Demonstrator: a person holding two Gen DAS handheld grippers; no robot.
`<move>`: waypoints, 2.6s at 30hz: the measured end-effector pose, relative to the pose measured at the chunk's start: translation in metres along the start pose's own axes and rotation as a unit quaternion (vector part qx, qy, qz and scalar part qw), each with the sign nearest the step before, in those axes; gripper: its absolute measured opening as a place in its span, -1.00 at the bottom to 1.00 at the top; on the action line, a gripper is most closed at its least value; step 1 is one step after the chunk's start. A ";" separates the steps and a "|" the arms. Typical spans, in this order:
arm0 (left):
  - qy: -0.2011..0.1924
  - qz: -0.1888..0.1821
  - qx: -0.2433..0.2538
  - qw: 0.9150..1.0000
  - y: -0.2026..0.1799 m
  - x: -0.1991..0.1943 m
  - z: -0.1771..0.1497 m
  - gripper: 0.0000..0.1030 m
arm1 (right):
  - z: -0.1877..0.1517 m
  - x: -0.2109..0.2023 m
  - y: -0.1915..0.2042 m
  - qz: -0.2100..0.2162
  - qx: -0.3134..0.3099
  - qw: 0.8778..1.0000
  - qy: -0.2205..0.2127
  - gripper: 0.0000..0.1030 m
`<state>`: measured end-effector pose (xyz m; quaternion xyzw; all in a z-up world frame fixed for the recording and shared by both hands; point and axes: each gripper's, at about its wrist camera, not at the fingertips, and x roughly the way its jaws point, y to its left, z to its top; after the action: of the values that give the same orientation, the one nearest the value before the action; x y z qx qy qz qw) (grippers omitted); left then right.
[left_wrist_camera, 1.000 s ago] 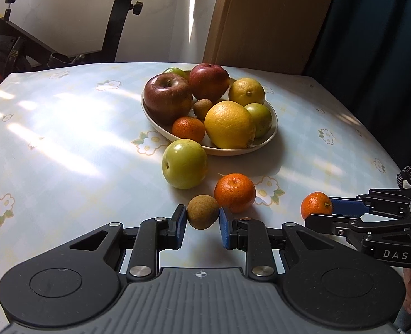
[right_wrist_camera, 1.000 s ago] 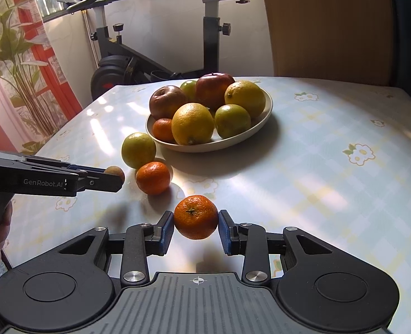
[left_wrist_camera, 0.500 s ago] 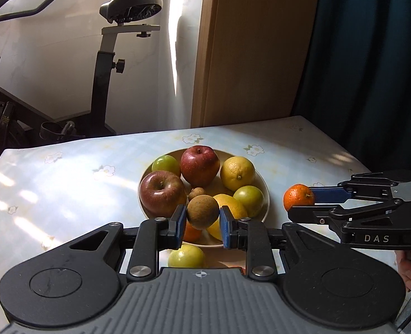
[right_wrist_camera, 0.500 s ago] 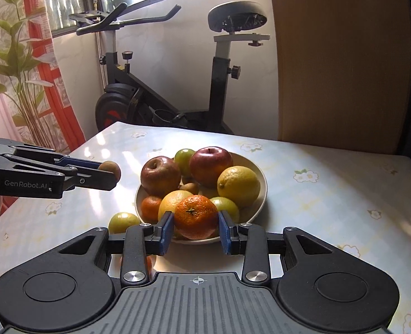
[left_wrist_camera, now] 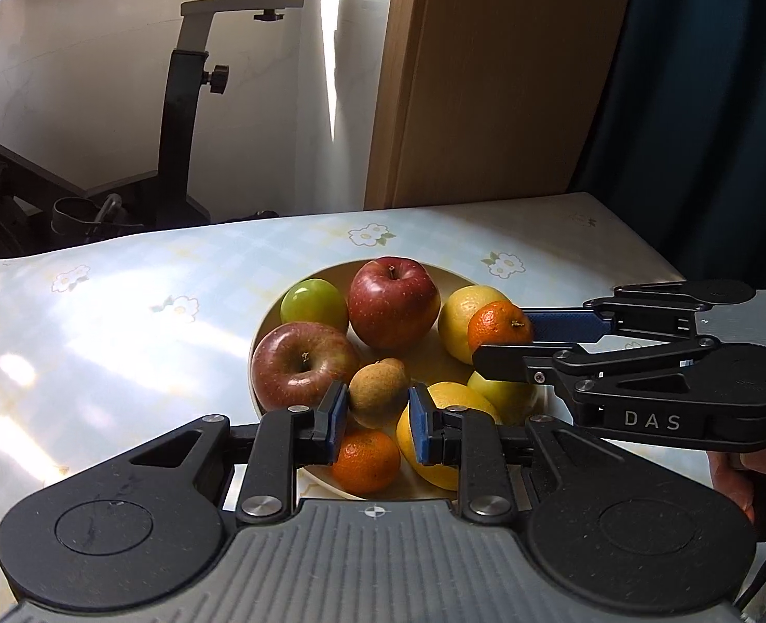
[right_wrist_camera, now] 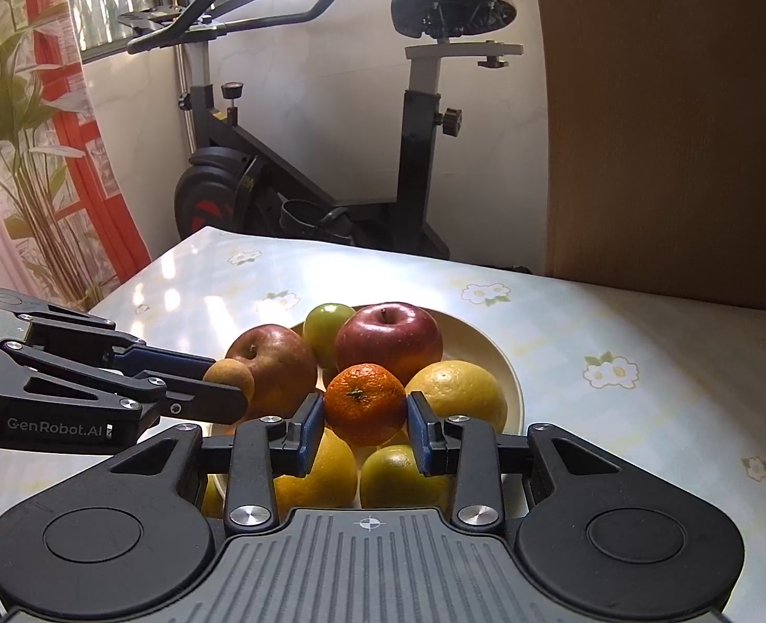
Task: Organize fruits
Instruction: 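Set the kiwi on the plate with the left tool while the right tool places the mandarin there, then move the left tool to a yellow-green apple while the right tool reaches another mandarin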
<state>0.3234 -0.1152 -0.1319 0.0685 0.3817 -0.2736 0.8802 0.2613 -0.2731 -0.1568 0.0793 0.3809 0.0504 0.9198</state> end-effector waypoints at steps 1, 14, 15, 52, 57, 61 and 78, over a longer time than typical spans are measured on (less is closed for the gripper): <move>0.002 -0.001 -0.001 1.000 -0.001 0.000 -0.001 -0.47 | -0.001 0.002 0.000 0.000 0.000 1.000 0.001 -0.39; 0.021 -0.004 -0.009 1.000 0.002 0.017 -0.002 -0.47 | -0.004 0.005 0.001 0.002 -0.001 1.000 0.001 -0.38; 0.021 -0.006 -0.010 1.000 0.003 0.017 -0.002 -0.47 | -0.004 0.005 0.002 0.002 -0.002 1.000 0.002 -0.38; 0.012 0.033 -0.045 0.998 0.051 -0.043 -0.035 -0.47 | -0.062 -0.042 0.051 0.007 0.014 1.000 0.014 -0.35; 0.018 0.036 -0.048 0.998 0.053 -0.044 -0.043 -0.47 | -0.073 -0.035 0.066 0.018 -0.004 0.999 0.039 -0.35; 0.022 0.037 -0.051 0.998 0.055 -0.044 -0.047 -0.47 | -0.076 -0.030 0.073 0.027 -0.013 0.998 0.052 -0.35; 0.033 0.008 -0.060 0.998 0.044 -0.036 -0.047 -0.28 | -0.081 -0.023 0.069 0.033 -0.010 0.997 0.064 -0.32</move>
<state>0.2967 -0.0468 -0.1429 0.0274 0.4256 -0.2406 0.8719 0.1850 -0.2004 -0.1847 0.0797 0.4360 0.0894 0.8919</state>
